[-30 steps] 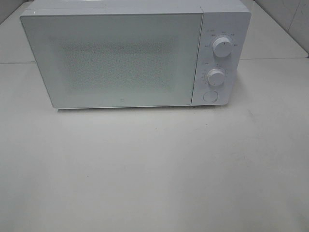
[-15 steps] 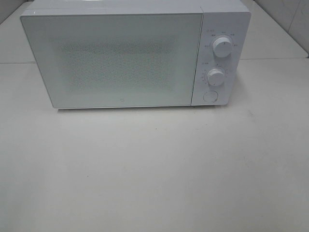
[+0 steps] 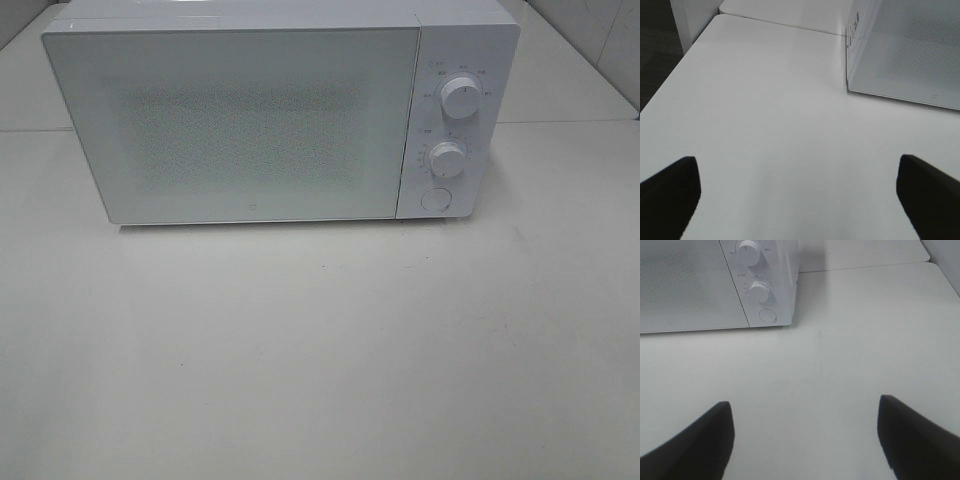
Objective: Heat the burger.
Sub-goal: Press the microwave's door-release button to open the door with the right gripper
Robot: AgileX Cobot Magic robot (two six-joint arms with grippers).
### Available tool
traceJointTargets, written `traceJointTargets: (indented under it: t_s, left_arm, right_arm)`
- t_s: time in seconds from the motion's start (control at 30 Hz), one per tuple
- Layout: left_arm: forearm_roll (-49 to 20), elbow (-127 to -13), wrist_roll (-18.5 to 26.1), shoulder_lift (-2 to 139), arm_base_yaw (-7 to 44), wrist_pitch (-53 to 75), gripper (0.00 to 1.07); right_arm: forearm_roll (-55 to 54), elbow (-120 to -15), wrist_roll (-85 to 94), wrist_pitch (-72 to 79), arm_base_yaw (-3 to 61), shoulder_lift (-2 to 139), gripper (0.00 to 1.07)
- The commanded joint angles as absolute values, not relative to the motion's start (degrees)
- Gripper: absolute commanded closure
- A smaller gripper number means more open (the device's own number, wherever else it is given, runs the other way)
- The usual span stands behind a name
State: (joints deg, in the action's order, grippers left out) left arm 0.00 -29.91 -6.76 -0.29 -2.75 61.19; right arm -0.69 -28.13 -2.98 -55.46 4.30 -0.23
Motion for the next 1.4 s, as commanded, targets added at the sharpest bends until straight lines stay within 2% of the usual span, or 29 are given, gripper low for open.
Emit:
traceJointTargets:
  t_s: [0.03, 0.33, 0.73, 1.0, 1.17, 1.2, 1.27, 1.33, 1.37, 1.4]
  left_arm:
    - [-0.3, -30.0, -6.6, -1.2, -2.8, 61.0, 0.06]
    - [-0.3, -30.0, -6.6, -1.2, -2.8, 61.0, 0.06]
    - [-0.3, -30.0, -6.6, -0.5, -2.8, 61.0, 0.06]
    - [-0.3, -30.0, -6.6, -0.5, -2.8, 61.0, 0.06]
    - [-0.3, -30.0, -6.6, -0.5, -2.8, 61.0, 0.06]
    - [-0.3, -30.0, -6.6, -0.5, -2.8, 61.0, 0.06]
    - [-0.3, -30.0, -6.6, -0.5, -2.8, 61.0, 0.06]
    - [-0.3, -30.0, -6.6, -0.5, -2.8, 61.0, 0.06]
    - [-0.3, -30.0, -6.6, -0.5, -2.8, 61.0, 0.06]
    - [-0.3, -30.0, -6.6, -0.5, -2.8, 61.0, 0.06]
  right_arm:
    - [-0.7, -28.1, -3.0, -55.0, 3.9, -1.7, 0.31]
    - [-0.7, -30.0, -2.8, -51.6, 3.9, 1.8, 0.31]
    - [-0.7, -29.1, -2.8, -34.1, 4.2, 16.7, 0.32]
    - [-1.0, -25.7, -2.8, -22.0, 4.2, 28.7, 0.38]
    - [-1.8, -24.9, -3.1, -15.6, 4.2, 36.4, 0.46]
    - [-1.8, -24.5, -3.1, -13.1, 4.2, 39.6, 0.52]
    - [-1.8, -24.2, -3.1, -12.0, 4.2, 40.9, 0.55]
    - [-1.8, -23.0, -4.4, -6.6, 4.2, 45.1, 0.69]
    - [-1.8, -23.0, -4.4, -6.6, 4.2, 45.1, 0.69]
    - [-1.7, -22.0, -7.3, -3.0, 4.2, 47.7, 0.79]
